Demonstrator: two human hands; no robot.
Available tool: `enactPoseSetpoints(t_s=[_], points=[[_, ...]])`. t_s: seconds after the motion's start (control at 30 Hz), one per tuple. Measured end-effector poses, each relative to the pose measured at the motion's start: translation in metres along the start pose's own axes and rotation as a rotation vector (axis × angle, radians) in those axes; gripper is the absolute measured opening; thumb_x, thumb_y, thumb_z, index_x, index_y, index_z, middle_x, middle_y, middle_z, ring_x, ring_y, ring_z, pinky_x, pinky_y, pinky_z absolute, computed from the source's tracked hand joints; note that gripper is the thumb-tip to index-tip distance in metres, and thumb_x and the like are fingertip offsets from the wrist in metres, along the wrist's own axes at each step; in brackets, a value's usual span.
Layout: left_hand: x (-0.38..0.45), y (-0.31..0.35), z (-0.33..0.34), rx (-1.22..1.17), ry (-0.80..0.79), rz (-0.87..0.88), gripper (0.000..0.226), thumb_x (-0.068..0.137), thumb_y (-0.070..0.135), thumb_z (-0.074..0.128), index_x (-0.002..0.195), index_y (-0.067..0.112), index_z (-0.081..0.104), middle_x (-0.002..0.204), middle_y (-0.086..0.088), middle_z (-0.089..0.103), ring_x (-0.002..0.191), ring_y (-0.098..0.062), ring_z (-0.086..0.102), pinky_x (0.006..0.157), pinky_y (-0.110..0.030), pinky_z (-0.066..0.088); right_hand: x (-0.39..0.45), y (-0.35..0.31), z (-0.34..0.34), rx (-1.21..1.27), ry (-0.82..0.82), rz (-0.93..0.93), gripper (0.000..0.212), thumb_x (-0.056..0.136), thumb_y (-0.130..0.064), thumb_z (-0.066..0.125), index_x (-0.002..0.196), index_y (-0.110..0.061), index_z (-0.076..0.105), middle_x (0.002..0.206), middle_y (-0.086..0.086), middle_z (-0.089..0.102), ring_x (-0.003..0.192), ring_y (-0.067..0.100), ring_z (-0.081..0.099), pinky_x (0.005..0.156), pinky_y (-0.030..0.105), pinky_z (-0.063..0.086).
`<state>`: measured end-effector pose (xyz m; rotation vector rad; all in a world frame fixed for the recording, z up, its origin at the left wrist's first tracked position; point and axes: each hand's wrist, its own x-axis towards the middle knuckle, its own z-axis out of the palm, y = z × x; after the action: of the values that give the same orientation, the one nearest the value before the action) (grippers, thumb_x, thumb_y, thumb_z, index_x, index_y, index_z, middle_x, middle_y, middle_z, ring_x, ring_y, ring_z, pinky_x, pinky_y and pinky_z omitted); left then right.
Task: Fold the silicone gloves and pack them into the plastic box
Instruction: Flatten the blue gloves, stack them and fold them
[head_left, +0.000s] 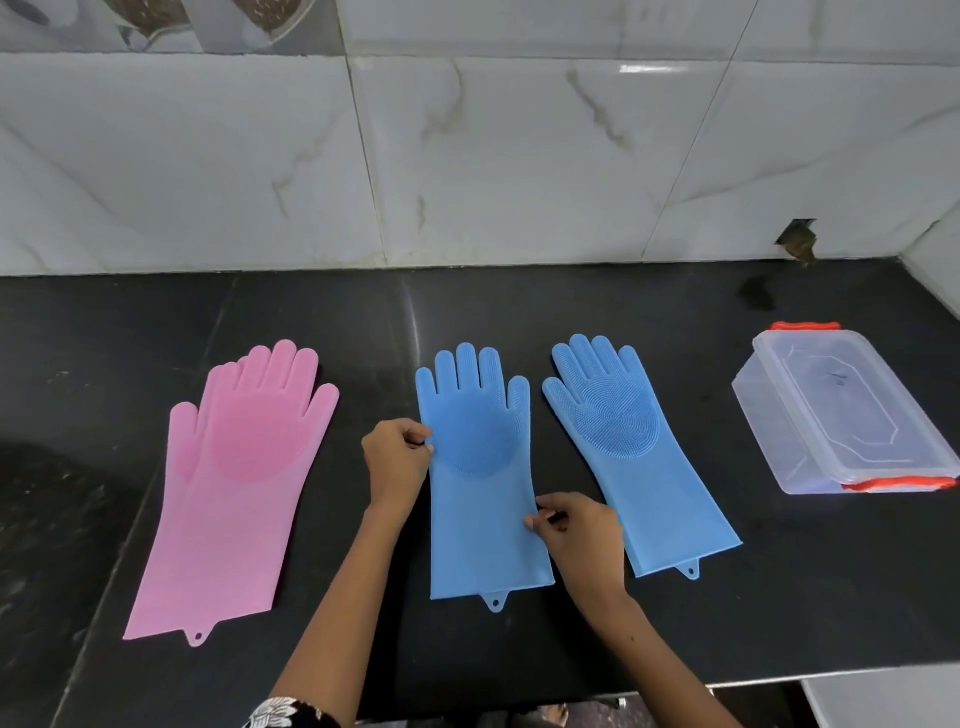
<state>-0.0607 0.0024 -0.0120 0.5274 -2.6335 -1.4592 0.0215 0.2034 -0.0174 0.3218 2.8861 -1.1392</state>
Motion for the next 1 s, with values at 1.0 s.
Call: enactPoseSetpoints(t_s=[1.0], points=[[-0.065, 0.090, 0.128, 0.027, -0.114, 0.194, 0.010, 0.085, -0.002, 0.065, 0.088, -0.004, 0.074, 0.093, -0.019, 0.072, 0.087, -0.024, 0.066, 0.078, -0.018, 0.048, 0.015, 0.107, -0.107, 0.024, 0.166, 0.305, 0.016, 0.078, -0.024, 0.075, 0.094, -0.021, 0.076, 0.081, -0.006, 0.072, 0.075, 0.014, 0.067, 0.065, 0.026, 0.051]])
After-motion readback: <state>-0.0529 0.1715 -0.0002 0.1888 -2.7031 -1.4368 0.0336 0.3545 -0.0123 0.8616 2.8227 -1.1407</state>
